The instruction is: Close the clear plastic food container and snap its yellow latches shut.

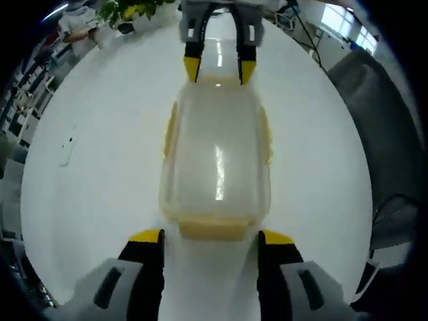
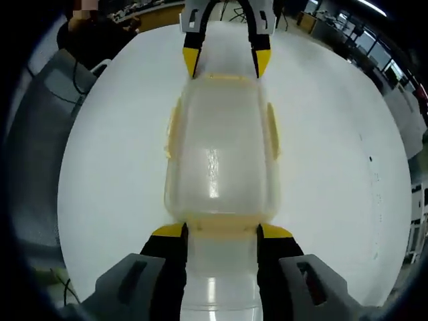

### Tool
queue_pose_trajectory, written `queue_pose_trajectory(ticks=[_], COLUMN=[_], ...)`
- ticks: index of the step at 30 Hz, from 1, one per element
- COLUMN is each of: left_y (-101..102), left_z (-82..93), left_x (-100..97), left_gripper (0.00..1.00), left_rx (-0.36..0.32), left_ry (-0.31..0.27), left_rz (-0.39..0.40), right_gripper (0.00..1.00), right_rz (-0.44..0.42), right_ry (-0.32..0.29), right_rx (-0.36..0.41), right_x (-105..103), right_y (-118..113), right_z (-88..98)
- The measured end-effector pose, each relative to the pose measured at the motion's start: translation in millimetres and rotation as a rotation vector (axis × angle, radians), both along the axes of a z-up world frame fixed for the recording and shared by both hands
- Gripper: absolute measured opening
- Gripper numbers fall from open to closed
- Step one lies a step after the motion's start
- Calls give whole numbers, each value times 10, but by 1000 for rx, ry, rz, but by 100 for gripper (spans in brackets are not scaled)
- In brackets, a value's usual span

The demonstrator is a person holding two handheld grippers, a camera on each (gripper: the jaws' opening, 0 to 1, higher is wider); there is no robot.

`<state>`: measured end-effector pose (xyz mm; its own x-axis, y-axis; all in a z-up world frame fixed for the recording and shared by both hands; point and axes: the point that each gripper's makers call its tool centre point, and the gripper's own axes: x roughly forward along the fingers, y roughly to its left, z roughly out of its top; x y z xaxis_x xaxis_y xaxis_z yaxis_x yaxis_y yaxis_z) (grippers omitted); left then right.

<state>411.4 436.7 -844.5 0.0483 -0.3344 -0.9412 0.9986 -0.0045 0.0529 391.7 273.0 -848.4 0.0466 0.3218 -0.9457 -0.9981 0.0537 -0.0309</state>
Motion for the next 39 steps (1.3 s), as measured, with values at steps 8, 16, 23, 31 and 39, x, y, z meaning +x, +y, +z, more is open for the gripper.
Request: queue_pose_trajectory(ticks=[8, 16, 23, 31, 39], left_y=[-70, -61, -51, -27, -25], left_z=[-42, -21, -17, 0, 17], left_x=[-15, 7, 10, 32, 10], left_gripper=[35, 35, 35, 35, 35], left_rx=[-13, -19, 90, 107, 43], left_ry=[36, 36, 31, 38, 38], left_rz=[-52, -45, -51, -57, -56], right_gripper=[38, 39, 39, 37, 37], right_rz=[-18, -19, -23, -33, -37], right_ry=[22, 24, 36, 40, 37], right_rx=[2, -81, -143, -162, -179], right_x=[12, -9, -3, 0, -2], right_y=[7, 34, 30, 11, 2], right_z=[3, 7, -1, 0, -10])
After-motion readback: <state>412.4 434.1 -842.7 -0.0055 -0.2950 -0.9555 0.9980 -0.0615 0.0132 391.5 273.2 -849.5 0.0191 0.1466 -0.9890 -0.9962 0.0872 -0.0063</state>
